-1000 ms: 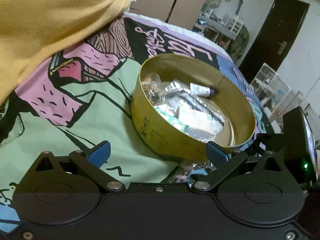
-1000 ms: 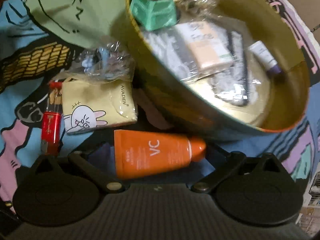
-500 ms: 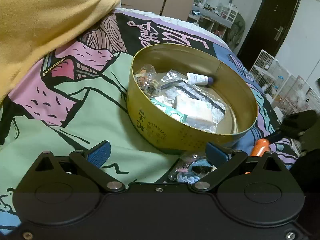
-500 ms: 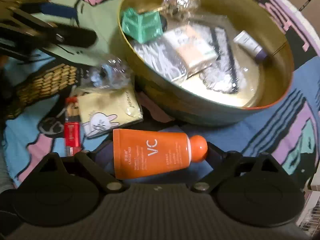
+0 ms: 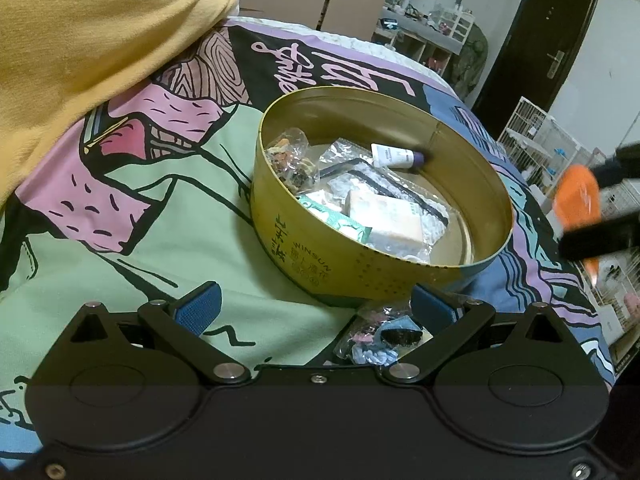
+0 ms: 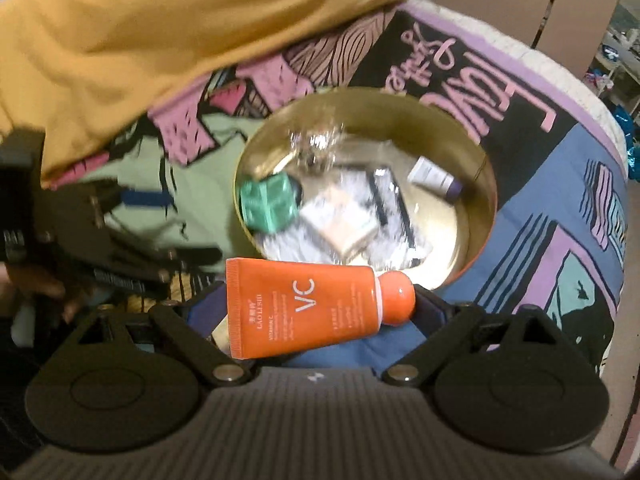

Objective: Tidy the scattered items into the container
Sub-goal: 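Carry the orange tube over the tin and open the right gripper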

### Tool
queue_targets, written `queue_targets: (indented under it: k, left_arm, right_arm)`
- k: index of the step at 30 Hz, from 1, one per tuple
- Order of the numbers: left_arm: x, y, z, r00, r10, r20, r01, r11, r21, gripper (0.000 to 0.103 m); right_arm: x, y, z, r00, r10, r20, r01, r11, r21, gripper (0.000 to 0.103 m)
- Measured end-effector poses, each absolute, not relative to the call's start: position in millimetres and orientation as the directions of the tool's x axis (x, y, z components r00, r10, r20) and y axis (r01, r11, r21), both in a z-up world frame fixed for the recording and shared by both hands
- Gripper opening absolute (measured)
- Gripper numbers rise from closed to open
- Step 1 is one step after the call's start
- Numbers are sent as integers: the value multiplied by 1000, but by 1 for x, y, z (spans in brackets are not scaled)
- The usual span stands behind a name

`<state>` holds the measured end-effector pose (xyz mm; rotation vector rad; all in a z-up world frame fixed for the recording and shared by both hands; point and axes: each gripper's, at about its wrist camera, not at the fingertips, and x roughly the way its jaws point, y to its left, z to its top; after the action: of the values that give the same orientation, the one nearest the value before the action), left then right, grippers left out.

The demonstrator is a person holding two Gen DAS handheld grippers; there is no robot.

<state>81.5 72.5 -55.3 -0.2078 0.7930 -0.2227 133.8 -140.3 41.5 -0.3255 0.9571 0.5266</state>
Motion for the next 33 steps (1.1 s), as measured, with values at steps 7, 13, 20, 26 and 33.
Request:
queue_targets:
  k: [7,13,20,26,33]
  left_arm:
    - [81,70,-55,677,-281,-680,135,956,-261,101]
    - [80,71,-55,677,-281,-680,128,955,-267,101]
    - [81,72,-57,672,-280,-686,127,955,-267,101]
    - [82,72,-59,664,-269,-698,121,960,-254,101]
    - [81,67,-60,657,-253,-710,131,966,-223,101]
  right_arm:
    - [156,-133,52,485,306,-819,-517,856,13,94]
    - [176,-127,44,507,309,-804,-457,888,53,94]
    - [187,-128,34,570,335,-750,-377,918,123,94]
    - [183,-127,42,695,320,-644,-361,930,73,103]
    - [153,-151,34,731,304,-611,-359,933,35,103]
